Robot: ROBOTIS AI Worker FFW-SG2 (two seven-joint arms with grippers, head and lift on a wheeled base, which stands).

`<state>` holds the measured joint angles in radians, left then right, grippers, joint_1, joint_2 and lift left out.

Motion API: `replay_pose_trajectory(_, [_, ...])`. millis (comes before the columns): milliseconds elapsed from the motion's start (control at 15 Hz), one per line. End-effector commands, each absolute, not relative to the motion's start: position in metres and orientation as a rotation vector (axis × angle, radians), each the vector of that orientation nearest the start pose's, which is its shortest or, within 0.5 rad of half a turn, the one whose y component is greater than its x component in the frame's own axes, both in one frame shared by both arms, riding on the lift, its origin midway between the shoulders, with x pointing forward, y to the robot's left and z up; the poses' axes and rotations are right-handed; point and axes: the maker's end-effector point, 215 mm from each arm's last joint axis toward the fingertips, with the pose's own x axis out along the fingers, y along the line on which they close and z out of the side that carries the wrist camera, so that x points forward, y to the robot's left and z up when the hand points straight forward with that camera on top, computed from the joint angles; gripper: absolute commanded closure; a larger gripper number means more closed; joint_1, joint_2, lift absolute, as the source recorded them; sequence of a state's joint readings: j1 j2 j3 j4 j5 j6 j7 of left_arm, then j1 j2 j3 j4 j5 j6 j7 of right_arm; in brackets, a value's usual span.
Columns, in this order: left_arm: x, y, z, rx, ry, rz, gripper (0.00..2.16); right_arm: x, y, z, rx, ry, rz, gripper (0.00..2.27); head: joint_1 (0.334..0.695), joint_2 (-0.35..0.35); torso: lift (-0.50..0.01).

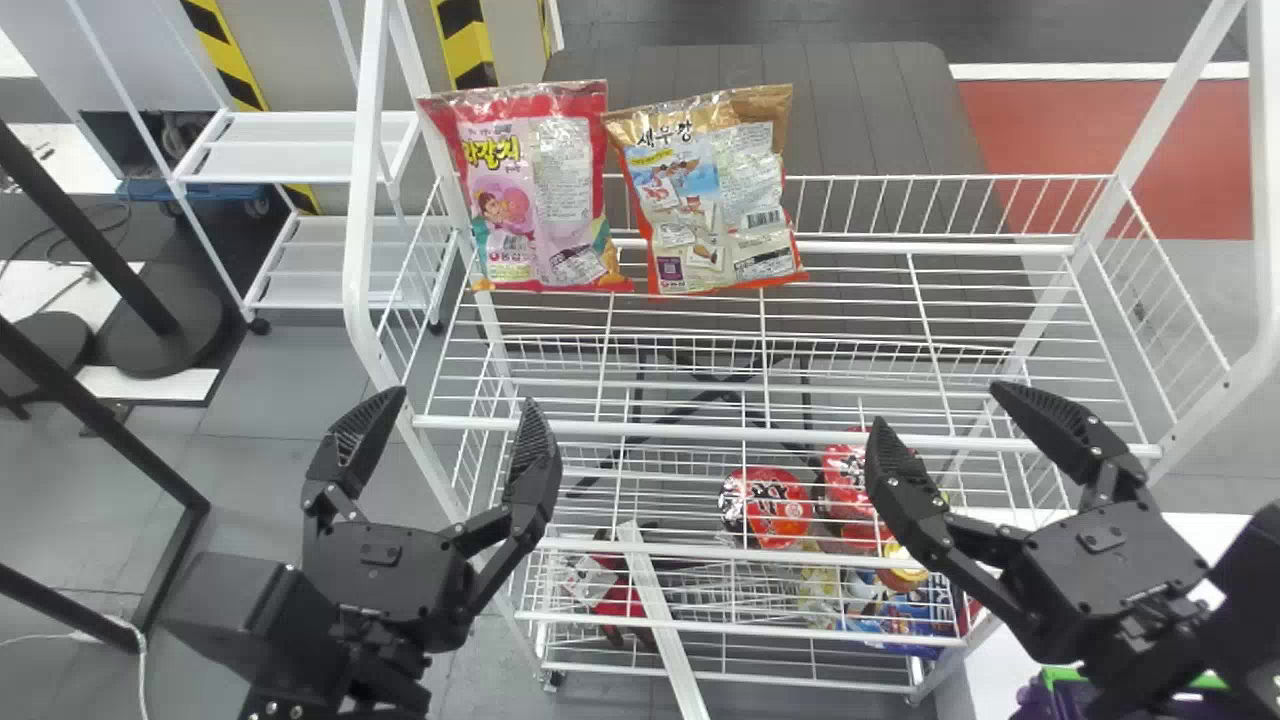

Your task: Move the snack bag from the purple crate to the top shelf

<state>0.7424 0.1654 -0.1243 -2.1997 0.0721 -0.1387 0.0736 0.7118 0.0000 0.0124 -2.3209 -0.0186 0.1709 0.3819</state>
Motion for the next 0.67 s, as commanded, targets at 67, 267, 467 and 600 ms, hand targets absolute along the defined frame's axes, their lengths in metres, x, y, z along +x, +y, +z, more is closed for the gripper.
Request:
replay_pose_trajectory(67, [0.371, 0.182, -0.317, -0.037, -0.005, -0.119, 0.1, 0.374, -0.141, -0.325, 0.065, 0.139, 0.392, 0.14, 0.695, 0.064, -0.01])
replay_pose_trajectory(267, [0.371, 0.182, -0.317, -0.037, -0.005, -0.119, 0.1, 0.374, -0.145, -0.322, 0.057, 0.125, 0.394, 0.14, 0.695, 0.064, -0.02])
replay_pose_trajectory(467, [0.371, 0.183, -0.317, -0.035, -0.005, -0.117, 0.1, 0.372, -0.151, -0.323, 0.055, 0.127, 0.385, 0.14, 0.695, 0.059, -0.032])
replay_pose_trajectory(600, [0.371, 0.183, -0.318, -0.037, -0.003, -0.118, 0.1, 0.371, -0.155, -0.323, 0.052, 0.129, 0.379, 0.14, 0.695, 0.051, -0.04])
